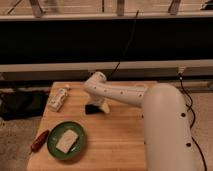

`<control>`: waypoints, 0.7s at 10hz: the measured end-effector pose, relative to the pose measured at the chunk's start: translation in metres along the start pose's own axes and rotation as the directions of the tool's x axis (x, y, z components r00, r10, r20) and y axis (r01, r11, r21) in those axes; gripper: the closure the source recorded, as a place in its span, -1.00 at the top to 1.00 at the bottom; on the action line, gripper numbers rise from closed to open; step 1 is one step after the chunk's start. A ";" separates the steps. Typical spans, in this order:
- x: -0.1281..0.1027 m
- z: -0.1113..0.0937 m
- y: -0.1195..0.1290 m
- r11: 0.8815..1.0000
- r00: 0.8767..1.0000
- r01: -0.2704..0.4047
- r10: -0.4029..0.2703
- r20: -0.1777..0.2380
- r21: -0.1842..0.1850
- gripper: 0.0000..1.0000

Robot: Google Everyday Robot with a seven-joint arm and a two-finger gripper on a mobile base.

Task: Place the eraser in the ceramic cup

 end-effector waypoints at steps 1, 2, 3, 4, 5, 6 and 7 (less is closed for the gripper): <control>-0.004 -0.004 -0.002 1.000 1.000 -0.001 0.001 0.025 -0.019 0.56; -0.008 -0.009 -0.005 0.999 0.999 0.000 0.002 0.054 -0.037 0.56; -0.012 -0.011 -0.007 0.998 0.997 0.003 0.001 0.079 -0.057 0.56; -0.011 -0.012 -0.004 0.998 0.997 0.000 0.005 0.081 -0.064 0.56; -0.012 -0.012 -0.005 0.998 0.996 0.000 0.006 0.088 -0.065 0.56; -0.014 -0.013 -0.006 0.998 0.996 0.002 0.004 0.091 -0.064 0.56; -0.017 -0.012 -0.007 0.998 0.995 0.005 0.001 0.096 -0.064 0.56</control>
